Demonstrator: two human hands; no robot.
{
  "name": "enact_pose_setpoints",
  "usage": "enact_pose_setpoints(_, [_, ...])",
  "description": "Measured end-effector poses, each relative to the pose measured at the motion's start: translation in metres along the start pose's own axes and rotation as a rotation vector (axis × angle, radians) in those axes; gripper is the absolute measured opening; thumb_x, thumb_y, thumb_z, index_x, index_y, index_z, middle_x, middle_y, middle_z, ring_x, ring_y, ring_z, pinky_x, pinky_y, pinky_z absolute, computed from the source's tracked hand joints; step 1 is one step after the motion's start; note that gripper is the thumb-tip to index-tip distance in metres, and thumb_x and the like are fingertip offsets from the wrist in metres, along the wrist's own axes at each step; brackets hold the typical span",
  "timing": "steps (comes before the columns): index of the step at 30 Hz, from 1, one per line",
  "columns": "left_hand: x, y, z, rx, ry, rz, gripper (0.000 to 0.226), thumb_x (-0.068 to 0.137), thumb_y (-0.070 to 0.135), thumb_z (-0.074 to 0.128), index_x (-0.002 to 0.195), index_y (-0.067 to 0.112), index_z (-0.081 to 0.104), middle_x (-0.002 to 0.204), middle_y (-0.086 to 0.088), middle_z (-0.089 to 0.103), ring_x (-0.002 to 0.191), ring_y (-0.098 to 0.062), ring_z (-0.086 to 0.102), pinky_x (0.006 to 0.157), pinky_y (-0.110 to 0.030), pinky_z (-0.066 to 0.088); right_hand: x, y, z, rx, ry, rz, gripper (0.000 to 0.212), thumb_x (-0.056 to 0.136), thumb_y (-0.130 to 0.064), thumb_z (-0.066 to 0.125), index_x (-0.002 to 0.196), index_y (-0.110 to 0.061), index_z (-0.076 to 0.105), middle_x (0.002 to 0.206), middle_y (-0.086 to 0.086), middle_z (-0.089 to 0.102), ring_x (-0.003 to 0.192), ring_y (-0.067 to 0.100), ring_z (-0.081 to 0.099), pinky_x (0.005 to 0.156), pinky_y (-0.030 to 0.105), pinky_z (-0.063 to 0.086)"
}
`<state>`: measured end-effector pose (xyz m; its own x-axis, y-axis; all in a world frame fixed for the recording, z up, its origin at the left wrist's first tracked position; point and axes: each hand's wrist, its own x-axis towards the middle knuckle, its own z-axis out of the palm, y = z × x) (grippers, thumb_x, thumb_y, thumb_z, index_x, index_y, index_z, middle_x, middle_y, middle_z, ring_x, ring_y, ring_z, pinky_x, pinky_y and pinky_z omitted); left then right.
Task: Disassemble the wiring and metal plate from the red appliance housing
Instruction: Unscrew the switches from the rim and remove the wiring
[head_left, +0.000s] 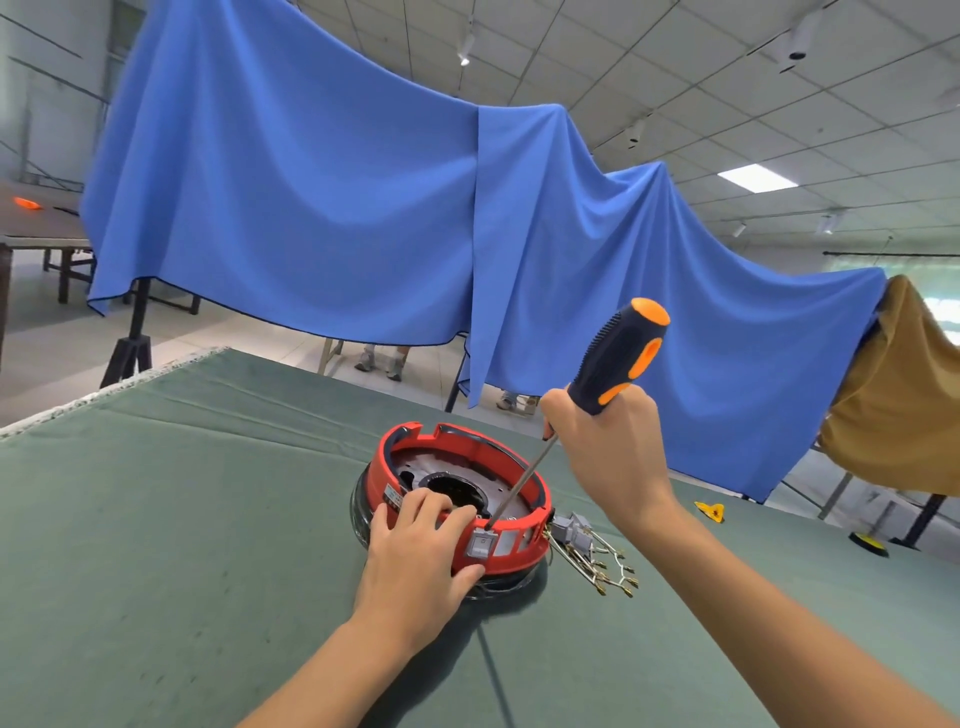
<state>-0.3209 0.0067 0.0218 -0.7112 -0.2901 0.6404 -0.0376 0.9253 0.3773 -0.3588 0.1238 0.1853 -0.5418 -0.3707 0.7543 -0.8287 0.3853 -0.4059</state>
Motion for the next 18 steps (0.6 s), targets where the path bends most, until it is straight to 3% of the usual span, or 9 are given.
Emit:
enact_pose_setpoints(4, [0.000, -0.003, 0.004, -0.015, -0.043, -0.004, 0.054, 0.079, 0.051, 0.063, 0.128, 0.032, 0.051, 0.124, 0.010, 0.048, 0.129, -0.014, 0.035, 0.108, -0.046, 0.028, -0.003, 0.002, 0.005, 0.102, 0.044, 0.045, 0.034, 0.067, -0.019, 0.052, 0.057, 0.013, 0.048, 0.042, -0.004, 0.031, 0.043, 0.010, 0.026, 0.039, 0.017, 0.026])
enact_pose_setpoints(7, [0.000, -0.004, 0.005, 0.003, -0.043, -0.012, 0.056, 0.082, 0.054, 0.057, 0.133, 0.034, 0.044, 0.129, 0.012, 0.043, 0.132, -0.012, 0.028, 0.110, -0.044, 0.022, -0.002, 0.003, 0.007, 0.106, 0.043, 0.053, 0.034, 0.065, -0.022, 0.049, 0.056, 0.011, 0.050, 0.038, -0.006, 0.032, 0.040, 0.010, 0.029, 0.038, 0.013, 0.026])
enact_pose_setpoints(10, [0.000, -0.004, 0.007, 0.015, -0.050, -0.023, 0.060, 0.084, 0.056, 0.054, 0.136, 0.031, 0.039, 0.133, 0.014, 0.040, 0.134, -0.011, 0.024, 0.112, -0.043, 0.019, 0.003, 0.003, 0.008, 0.058, 0.039, 0.052, 0.034, 0.065, -0.024, 0.049, 0.056, 0.009, 0.051, 0.039, -0.005, 0.034, 0.041, 0.010, 0.031, 0.038, 0.016, 0.028])
enact_pose_setpoints(14, [0.001, -0.005, 0.009, 0.020, -0.055, -0.036, 0.062, 0.084, 0.056, 0.055, 0.136, 0.028, 0.038, 0.135, 0.014, 0.040, 0.135, -0.010, 0.024, 0.113, -0.043, 0.019, 0.014, 0.001, 0.017, -0.029, -0.004, 0.047, 0.035, 0.070, -0.025, 0.050, 0.059, 0.008, 0.051, 0.050, 0.018, 0.046, 0.047, 0.018, 0.035, 0.044, 0.036, 0.036])
enact_pose_setpoints(18, [0.001, -0.004, 0.008, 0.007, -0.041, -0.027, 0.057, 0.082, 0.056, 0.057, 0.130, 0.028, 0.043, 0.130, 0.014, 0.043, 0.131, -0.010, 0.028, 0.111, -0.043, 0.021, 0.027, -0.005, 0.037, -0.168, 0.002, 0.045, 0.031, 0.065, -0.031, 0.047, 0.047, -0.010, 0.035, 0.042, 0.000, 0.032, 0.043, 0.018, 0.025, 0.043, 0.027, 0.025])
